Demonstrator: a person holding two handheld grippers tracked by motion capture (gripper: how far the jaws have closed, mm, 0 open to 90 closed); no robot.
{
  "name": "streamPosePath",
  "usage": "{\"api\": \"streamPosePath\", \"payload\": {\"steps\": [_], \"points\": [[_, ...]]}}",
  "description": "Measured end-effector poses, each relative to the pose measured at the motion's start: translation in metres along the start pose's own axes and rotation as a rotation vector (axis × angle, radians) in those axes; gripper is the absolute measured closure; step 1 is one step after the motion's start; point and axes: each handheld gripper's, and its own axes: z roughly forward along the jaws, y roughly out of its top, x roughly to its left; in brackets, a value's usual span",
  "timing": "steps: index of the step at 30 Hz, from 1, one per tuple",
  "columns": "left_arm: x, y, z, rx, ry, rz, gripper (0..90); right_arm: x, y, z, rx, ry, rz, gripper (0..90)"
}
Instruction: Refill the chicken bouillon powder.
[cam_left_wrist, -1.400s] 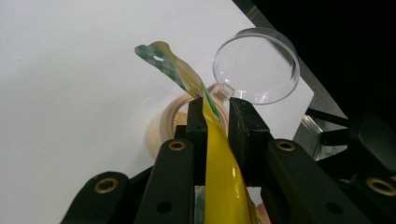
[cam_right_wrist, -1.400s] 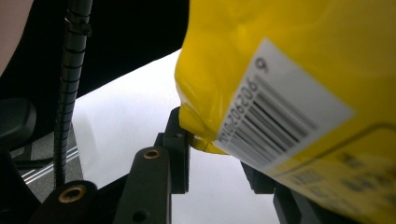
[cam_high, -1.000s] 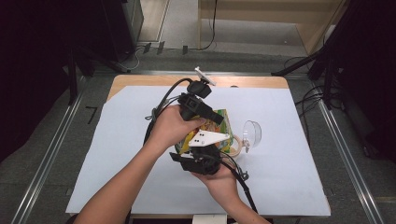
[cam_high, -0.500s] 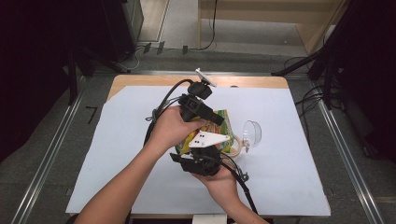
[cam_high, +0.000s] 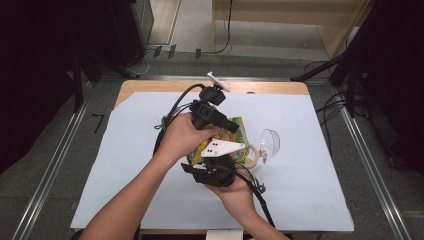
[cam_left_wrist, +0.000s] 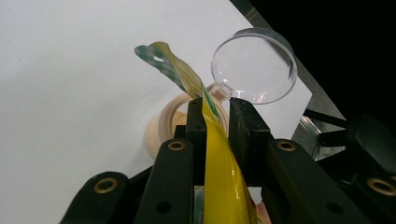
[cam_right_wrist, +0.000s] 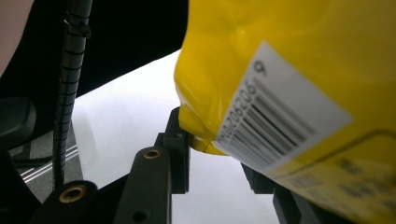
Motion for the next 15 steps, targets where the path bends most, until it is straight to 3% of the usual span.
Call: {"api": "streamPosePath", "payload": {"steps": [15], "points": [[0.0027, 0.0033, -0.0004, 0.011, -0.007, -0.025, 78.4, -0.0024, 0.0042, -0.0009, 0.012, 0.012, -0.002, 68.0]]}}
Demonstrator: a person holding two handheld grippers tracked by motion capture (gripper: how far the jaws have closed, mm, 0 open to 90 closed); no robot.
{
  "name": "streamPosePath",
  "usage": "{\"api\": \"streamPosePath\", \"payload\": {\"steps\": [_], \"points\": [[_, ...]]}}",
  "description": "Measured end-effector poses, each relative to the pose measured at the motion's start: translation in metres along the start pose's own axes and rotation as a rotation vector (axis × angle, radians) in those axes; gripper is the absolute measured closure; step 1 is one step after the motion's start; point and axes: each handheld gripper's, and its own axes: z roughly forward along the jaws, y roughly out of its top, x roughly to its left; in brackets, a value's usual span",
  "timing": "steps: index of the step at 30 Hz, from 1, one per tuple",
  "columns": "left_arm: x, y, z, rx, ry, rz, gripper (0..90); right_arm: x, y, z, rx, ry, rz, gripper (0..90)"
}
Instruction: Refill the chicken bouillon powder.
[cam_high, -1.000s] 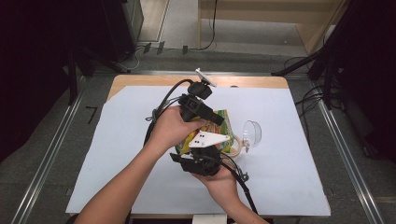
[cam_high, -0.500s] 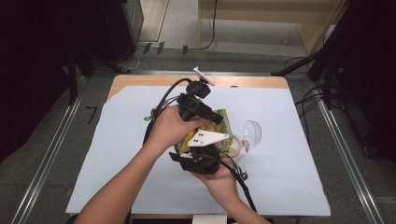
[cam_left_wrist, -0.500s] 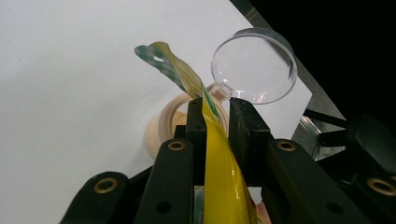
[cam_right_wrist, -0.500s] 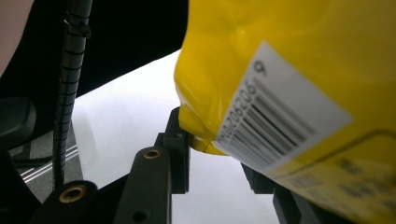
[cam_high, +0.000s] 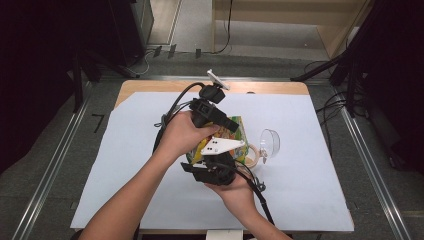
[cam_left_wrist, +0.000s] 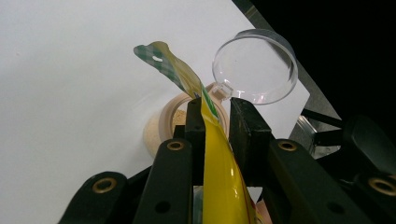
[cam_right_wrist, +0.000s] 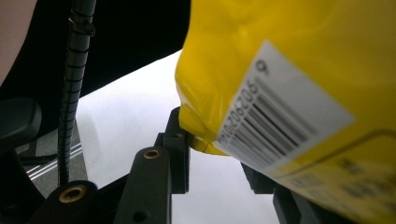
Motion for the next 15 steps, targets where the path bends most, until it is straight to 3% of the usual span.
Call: {"api": "streamPosePath", "payload": {"steps": [15], "points": [[0.0030, 0.0035, -0.0007, 0.015, -0.013, -0.024, 77.7, -0.0001, 0.0018, -0.0010, 0.002, 0.006, 0.004, 67.9]]}}
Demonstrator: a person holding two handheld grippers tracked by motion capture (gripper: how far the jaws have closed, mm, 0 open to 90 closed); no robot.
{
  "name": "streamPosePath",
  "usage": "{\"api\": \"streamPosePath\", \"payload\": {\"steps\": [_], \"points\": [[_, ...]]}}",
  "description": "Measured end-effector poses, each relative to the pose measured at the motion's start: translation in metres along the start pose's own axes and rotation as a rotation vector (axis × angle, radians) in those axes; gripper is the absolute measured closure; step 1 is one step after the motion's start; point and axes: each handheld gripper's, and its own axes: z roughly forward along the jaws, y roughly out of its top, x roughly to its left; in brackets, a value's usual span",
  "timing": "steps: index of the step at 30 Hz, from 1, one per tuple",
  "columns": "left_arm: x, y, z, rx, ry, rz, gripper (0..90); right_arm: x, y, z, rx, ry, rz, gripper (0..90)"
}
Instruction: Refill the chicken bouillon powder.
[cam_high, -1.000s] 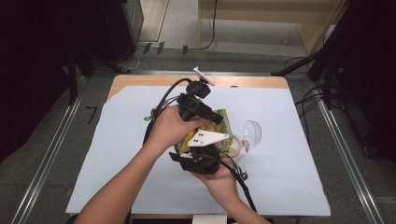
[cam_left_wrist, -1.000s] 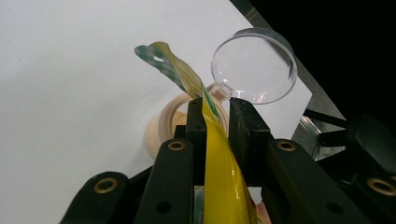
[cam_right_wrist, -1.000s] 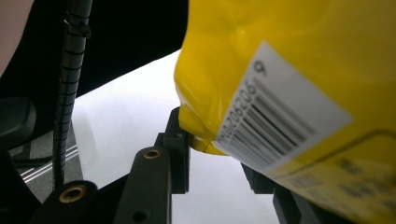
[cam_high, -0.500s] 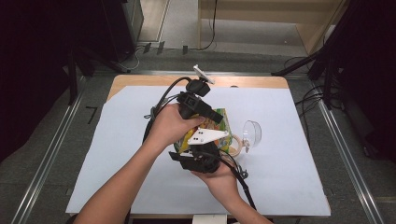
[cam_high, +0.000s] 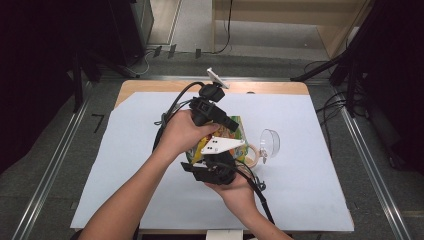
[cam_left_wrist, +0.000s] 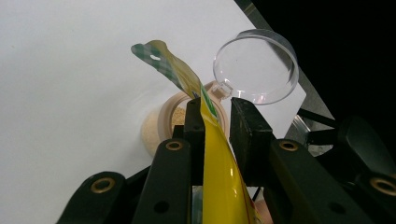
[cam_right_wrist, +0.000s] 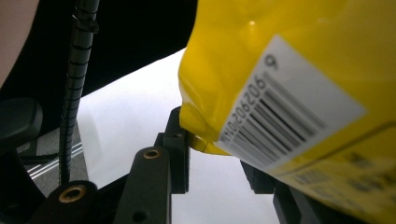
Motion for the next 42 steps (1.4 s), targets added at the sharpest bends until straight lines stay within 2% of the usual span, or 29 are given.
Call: {"api": "streamPosePath", "payload": {"steps": [4, 9, 12, 19, 23, 31, 36, 42], "points": [[-0.003, 0.000, -0.003, -0.016, 0.004, 0.016, 78.6, 0.000, 0.001, -0.001, -0.012, 0.002, 0.002, 68.1], [-0.010, -0.002, -0.005, -0.022, 0.049, 0.046, 79.8, 0.000, 0.000, -0.001, -0.027, 0.014, 0.008, 68.5], [-0.012, -0.002, -0.004, -0.023, 0.057, 0.050, 80.1, -0.001, -0.001, 0.000, -0.029, 0.017, 0.016, 69.0], [-0.014, -0.001, -0.004, -0.023, 0.061, 0.052, 81.9, -0.002, -0.002, 0.000, -0.020, -0.004, 0.025, 69.7], [-0.011, 0.001, -0.005, -0.018, 0.070, 0.054, 83.4, 0.000, 0.000, -0.001, -0.024, -0.019, 0.006, 69.0], [-0.009, 0.002, -0.006, -0.011, 0.070, 0.054, 84.1, 0.001, 0.000, -0.001, -0.036, -0.003, 0.018, 63.5], [-0.009, 0.002, -0.006, -0.015, 0.073, 0.060, 84.7, 0.001, -0.002, -0.001, -0.039, -0.014, 0.004, 66.8], [-0.010, 0.003, -0.005, -0.017, 0.073, 0.065, 85.5, 0.000, -0.001, -0.002, -0.039, -0.017, 0.010, 69.3]]}}
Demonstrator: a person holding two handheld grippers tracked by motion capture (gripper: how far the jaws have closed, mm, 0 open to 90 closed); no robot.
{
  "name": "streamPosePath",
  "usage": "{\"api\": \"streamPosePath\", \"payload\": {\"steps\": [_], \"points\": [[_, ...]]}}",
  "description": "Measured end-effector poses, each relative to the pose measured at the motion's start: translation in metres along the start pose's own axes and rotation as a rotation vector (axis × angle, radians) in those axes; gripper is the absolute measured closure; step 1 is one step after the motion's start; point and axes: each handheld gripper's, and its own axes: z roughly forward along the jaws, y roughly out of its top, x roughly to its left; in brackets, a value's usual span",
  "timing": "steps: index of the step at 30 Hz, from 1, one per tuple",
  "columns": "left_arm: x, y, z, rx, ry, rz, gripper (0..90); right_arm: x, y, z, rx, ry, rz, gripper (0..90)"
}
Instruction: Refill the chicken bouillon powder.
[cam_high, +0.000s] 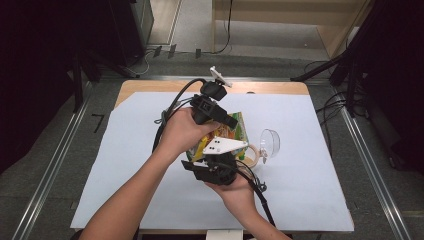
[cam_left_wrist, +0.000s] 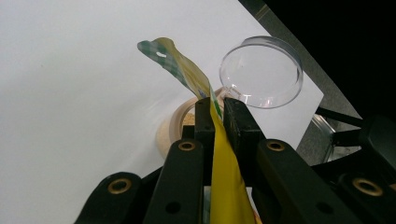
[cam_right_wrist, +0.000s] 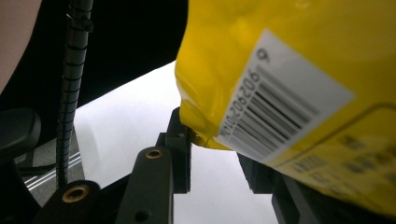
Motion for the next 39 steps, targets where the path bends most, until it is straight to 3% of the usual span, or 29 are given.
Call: {"api": "streamPosePath", "payload": {"steps": [27, 39], "points": [[0.0062, 0.0069, 0.0067, 0.038, -0.056, -0.027, 84.4, 0.0003, 0.0040, -0.0033, 0.024, -0.020, -0.001, 68.2], [0.0061, 0.0062, 0.0092, 0.044, -0.055, -0.023, 83.4, 0.0017, 0.0028, -0.0018, 0.024, -0.021, 0.003, 65.4]]}}
